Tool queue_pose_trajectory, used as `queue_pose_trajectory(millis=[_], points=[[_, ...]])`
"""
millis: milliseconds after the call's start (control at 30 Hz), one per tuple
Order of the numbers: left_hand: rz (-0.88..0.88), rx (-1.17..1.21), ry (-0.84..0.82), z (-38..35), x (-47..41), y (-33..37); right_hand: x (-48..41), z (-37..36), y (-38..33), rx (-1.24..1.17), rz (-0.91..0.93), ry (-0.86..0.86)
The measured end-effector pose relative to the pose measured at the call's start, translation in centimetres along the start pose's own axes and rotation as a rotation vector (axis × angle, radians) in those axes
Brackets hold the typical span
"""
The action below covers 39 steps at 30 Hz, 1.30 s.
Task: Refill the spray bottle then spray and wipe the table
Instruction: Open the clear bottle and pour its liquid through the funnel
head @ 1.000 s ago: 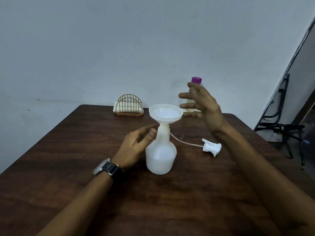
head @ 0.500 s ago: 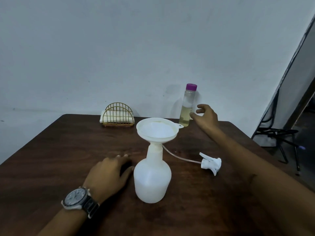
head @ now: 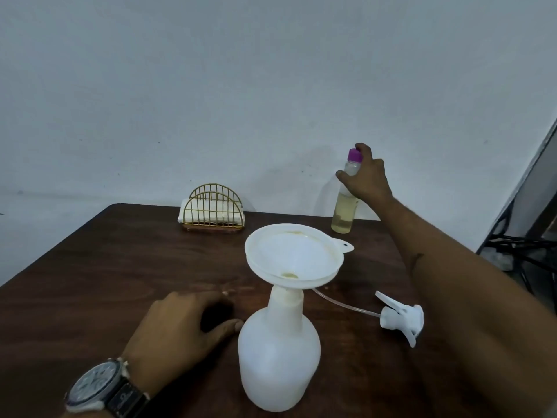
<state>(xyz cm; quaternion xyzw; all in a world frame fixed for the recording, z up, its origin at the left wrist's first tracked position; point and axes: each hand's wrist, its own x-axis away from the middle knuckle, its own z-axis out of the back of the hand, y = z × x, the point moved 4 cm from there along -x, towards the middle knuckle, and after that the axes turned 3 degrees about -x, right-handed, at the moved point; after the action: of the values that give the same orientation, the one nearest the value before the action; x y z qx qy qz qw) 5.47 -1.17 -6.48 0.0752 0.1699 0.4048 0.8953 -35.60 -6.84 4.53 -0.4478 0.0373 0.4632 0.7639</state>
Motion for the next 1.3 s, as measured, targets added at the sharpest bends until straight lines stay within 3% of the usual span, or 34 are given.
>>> queue_pose_trajectory(millis=[333,600,867,1000,1100,1200,1300], points=[[0.035,0.038,-0.001,-0.5,-0.3,-0.6,1.4,1.0,-0.3,-0.019,0.127,0.070],[0.046,0.064,-0.019,-0.1,-0.5,0.0,4.2,10.9,-8.4,-0.114,0.338,0.209],[0.063,0.089,-0.041,0.1,0.7,0.9,14.6,21.0,-17.5,-0.345,0.423,0.299],[0.123,0.223,-0.034,1.0,1.4,0.4,21.1,23.2,-19.9,-0.496,0.446,0.278],[0.218,0.346,0.089,2.7,2.2,0.1,26.1,23.5,-20.0,-0.615,0.427,0.246],[0.266,0.474,0.375,7.0,3.1,0.7,30.6,22.5,-19.7,-0.738,0.360,0.124],[0.179,0.613,0.655,13.1,4.5,3.1,33.6,20.8,-19.8,-0.805,0.315,0.004]])
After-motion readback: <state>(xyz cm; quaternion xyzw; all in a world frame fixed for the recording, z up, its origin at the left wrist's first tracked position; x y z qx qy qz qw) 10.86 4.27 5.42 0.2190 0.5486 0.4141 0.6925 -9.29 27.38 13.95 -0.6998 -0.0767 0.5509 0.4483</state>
